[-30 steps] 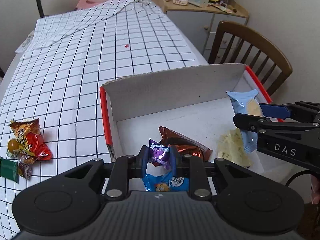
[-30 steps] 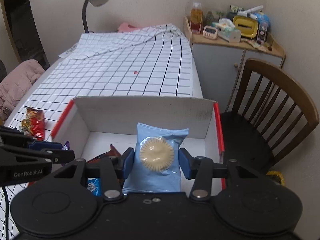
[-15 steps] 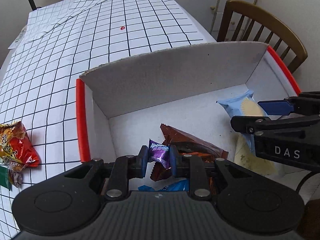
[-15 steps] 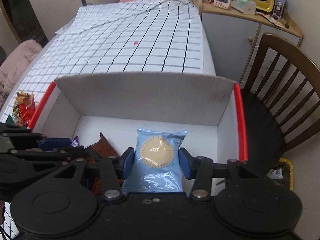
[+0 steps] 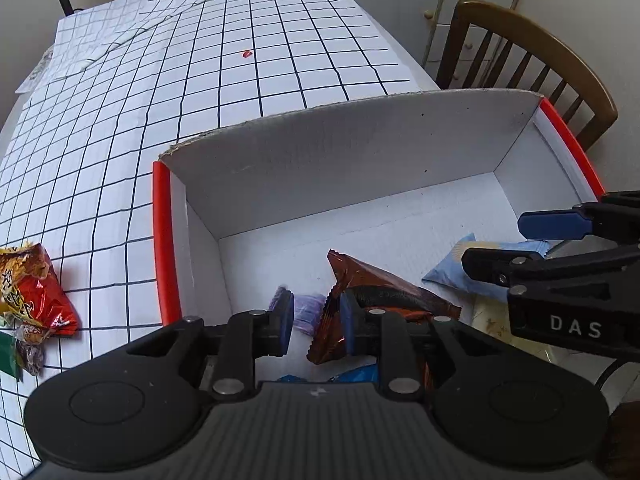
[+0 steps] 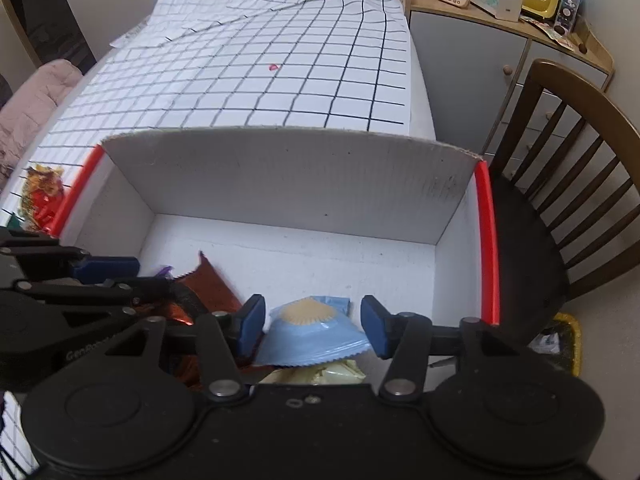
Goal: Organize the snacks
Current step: 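Carry both snacks into the red box and open both tools, then withdraw both tools from the box toward the remaining snacks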
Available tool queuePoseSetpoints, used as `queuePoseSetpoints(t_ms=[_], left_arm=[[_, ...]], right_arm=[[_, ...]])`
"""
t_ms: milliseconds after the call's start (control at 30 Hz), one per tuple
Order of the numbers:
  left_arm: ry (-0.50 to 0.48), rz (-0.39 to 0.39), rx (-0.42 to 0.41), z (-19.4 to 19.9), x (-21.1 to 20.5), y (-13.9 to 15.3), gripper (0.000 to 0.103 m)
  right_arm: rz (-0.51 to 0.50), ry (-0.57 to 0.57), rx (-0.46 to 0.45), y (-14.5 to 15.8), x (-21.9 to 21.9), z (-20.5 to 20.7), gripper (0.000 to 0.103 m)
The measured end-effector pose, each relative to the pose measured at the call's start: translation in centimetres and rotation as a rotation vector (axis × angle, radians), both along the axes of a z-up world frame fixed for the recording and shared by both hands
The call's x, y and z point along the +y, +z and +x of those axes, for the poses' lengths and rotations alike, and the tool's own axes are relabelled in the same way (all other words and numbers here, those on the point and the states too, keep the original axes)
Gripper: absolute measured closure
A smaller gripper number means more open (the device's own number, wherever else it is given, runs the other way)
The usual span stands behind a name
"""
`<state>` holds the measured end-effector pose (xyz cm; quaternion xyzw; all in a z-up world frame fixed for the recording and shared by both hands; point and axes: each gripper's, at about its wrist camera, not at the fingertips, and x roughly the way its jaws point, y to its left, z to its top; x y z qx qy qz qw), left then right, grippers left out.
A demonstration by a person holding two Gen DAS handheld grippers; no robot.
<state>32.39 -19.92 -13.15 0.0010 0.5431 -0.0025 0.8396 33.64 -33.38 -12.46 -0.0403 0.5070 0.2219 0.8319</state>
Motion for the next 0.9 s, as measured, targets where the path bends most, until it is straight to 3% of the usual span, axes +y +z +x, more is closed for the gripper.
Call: queuePoseSetpoints(t_ms=[267,400,733,900], left_arm=[[0.021,-0.059,-0.036,-1.0,0.9,1.5,0.071],[0.028,-0.085,-0.085,-2.1,1.3,2.8,0.046],[0.026,-0.117,-0.183,-5.9,2.4,6.6,0.042],[0.042,-0.135,-0.233,-8.4,3.7,8.3,0.039]], right_arm=[[0.057,0.019,-0.041,1.8,-0.8,-1.8,0.040],[0.086,0.018,-0.063,3.0,-1.5,-2.9,0.035],[0.197,0.007,-0.132,6.2,-2.1,-6.3,0.020],[0.245,0.031,-0.169,7.9,-1.1,-8.2,0.020]])
